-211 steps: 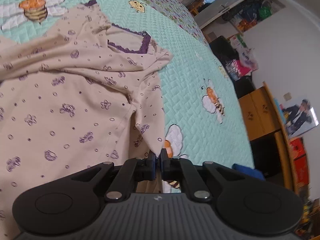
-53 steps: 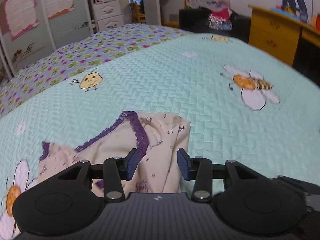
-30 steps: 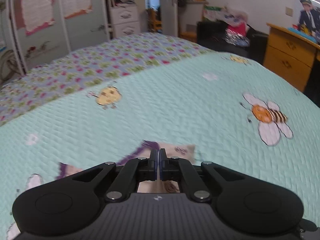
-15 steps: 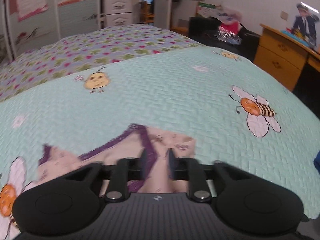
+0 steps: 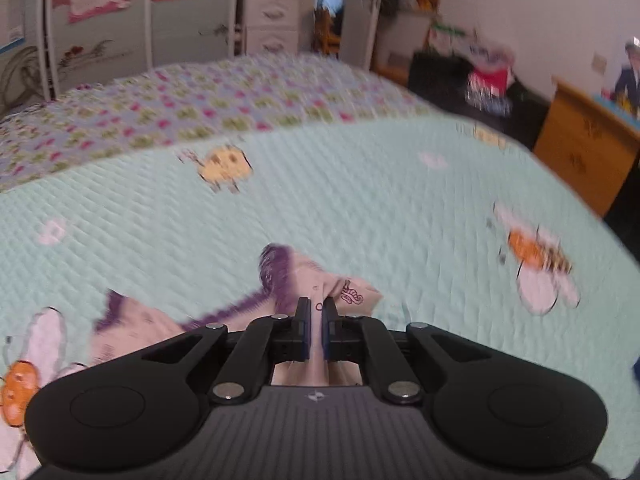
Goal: Fold clothes
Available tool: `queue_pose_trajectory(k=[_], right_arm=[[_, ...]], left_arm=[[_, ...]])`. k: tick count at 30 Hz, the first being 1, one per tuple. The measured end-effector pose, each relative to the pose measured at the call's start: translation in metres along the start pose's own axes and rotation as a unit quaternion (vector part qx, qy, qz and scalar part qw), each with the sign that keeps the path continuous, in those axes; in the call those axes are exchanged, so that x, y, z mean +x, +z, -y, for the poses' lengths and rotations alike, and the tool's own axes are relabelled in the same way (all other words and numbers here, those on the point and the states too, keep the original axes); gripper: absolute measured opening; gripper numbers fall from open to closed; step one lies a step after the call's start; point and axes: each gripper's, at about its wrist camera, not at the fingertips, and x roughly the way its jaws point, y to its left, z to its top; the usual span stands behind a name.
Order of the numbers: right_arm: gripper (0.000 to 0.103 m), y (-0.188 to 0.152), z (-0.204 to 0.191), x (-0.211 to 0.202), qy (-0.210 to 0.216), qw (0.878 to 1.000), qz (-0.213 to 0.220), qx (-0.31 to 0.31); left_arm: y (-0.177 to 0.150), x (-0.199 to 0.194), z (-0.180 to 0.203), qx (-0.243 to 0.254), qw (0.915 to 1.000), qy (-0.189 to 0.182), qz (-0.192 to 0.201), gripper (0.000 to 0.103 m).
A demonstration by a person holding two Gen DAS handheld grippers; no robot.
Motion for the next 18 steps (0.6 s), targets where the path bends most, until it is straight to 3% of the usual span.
queue_pose_trajectory(k=[4, 11, 18], right_arm=[[0.071, 0.000, -0.001, 0.000, -0.001, 1.000, -0.001, -0.002], [0.072, 0.000, -0.002, 0.001, -0.002, 1.000, -0.001, -0.004], [0.072, -0.001, -0.002, 0.001, 0.000, 1.000, -0.001, -0.003]], left_arm=[[0.007, -0.007, -0.015, -0.014, 0.9993, -0.033, -0.016, 0.004], [-0.001, 0.027, -0.001, 0.003, 0.9979, -0.039, -0.051, 0.004], [0.004, 0.040, 0.050, 0.089, 0.9935, -0.046, -0.053, 0.004]])
